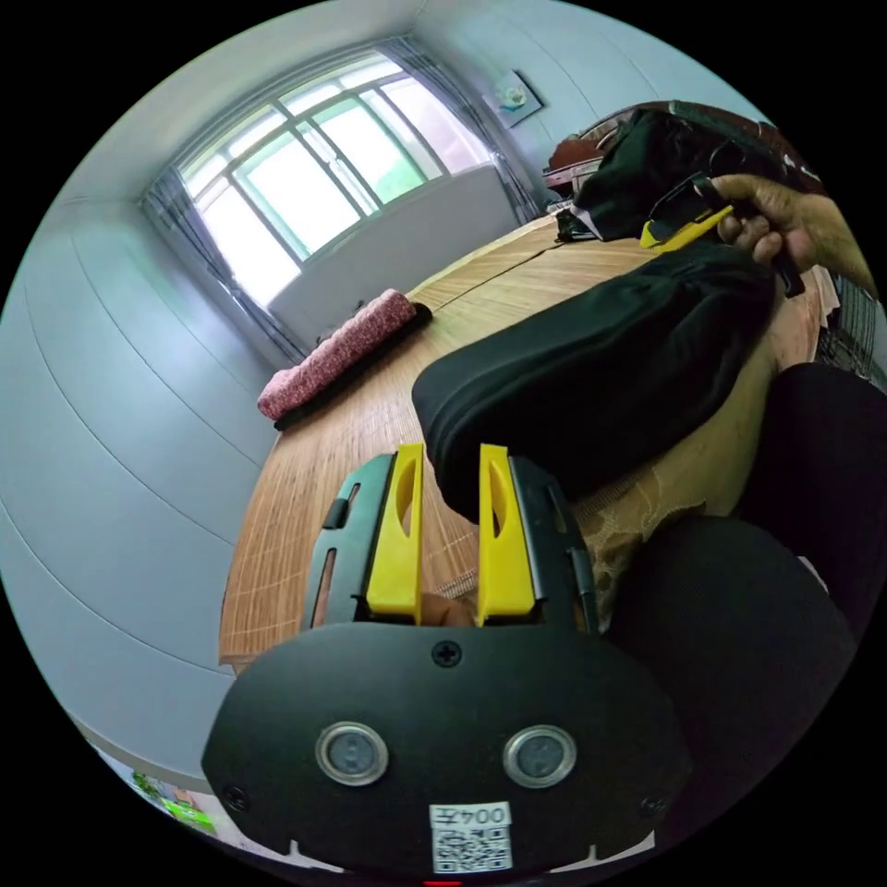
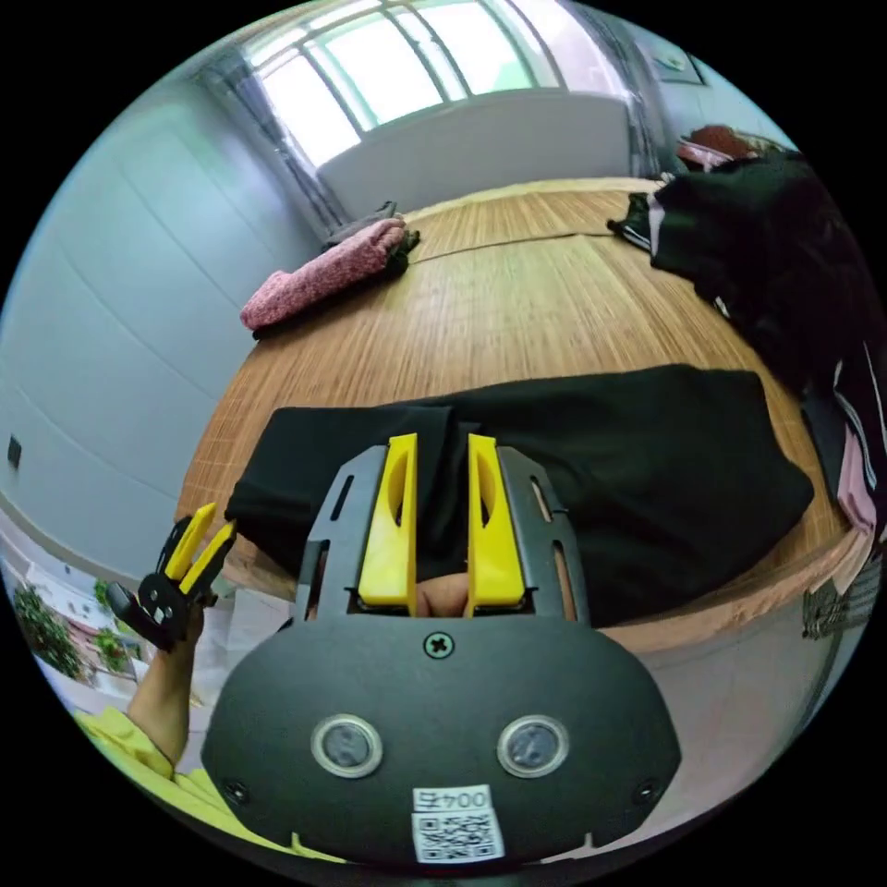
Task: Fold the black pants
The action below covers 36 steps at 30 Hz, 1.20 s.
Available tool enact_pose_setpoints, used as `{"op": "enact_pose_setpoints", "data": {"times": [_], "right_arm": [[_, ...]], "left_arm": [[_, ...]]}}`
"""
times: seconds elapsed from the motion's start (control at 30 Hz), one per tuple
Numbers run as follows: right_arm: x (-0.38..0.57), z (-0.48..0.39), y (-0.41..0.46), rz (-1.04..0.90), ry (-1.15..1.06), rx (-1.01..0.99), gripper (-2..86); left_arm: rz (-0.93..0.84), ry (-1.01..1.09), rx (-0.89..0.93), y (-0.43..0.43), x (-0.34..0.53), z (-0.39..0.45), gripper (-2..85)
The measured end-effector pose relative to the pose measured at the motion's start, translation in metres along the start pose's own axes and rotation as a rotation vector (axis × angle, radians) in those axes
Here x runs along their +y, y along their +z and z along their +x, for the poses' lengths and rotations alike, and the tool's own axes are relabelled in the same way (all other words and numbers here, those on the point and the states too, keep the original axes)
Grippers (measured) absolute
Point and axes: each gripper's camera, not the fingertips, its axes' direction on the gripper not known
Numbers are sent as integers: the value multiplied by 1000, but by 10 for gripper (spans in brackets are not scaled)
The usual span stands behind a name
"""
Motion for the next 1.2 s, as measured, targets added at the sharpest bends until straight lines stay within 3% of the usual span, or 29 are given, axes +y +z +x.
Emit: {"op": "enact_pose_setpoints", "data": {"times": [0.13, 0.2, 0.23, 0.37, 0.47, 0.63, 0.7, 0.77, 0.87, 0.93, 1.03, 1.2], "right_arm": [[-2, -52, 21, -44, -196, 11, 73], [0, -56, 44, -136, -182, -4, 58], [8, -52, 72, -282, -159, 26, 48], [36, -40, 73, -179, -189, -55, 43], [29, -36, 51, -184, -198, -153, 70], [0, -48, 19, -101, -281, -197, 86], [-23, -63, 27, -113, -305, -215, 88], [-54, -96, 52, -166, -362, -240, 97], [-85, -140, 96, -276, -424, -232, 114], [-96, -165, 121, -327, -474, -210, 122], [-104, -201, 154, -387, -558, -178, 117], [-103, -226, 195, -461, -684, -35, 40]], "left_arm": [[-36, 128, -22, 24, -8, 7, 53], [-92, 211, -47, 36, 4, 12, 40], [-102, 254, -56, 40, 18, 13, 34], [-64, 289, -16, 31, 44, 2, 22], [-46, 238, 32, 10, 41, -25, 15], [132, -121, 135, -27, 22, -103, 7], [140, -163, 142, -14, 4, -109, 5], [104, -177, 178, 14, -10, -104, 4], [-97, -77, 273, 80, 1, -66, 2], [1, -129, 218, 84, 34, -54, 1], [6, -211, 272, 88, 45, -69, 1], [24, -231, 294, 94, 59, -78, 1]]}}
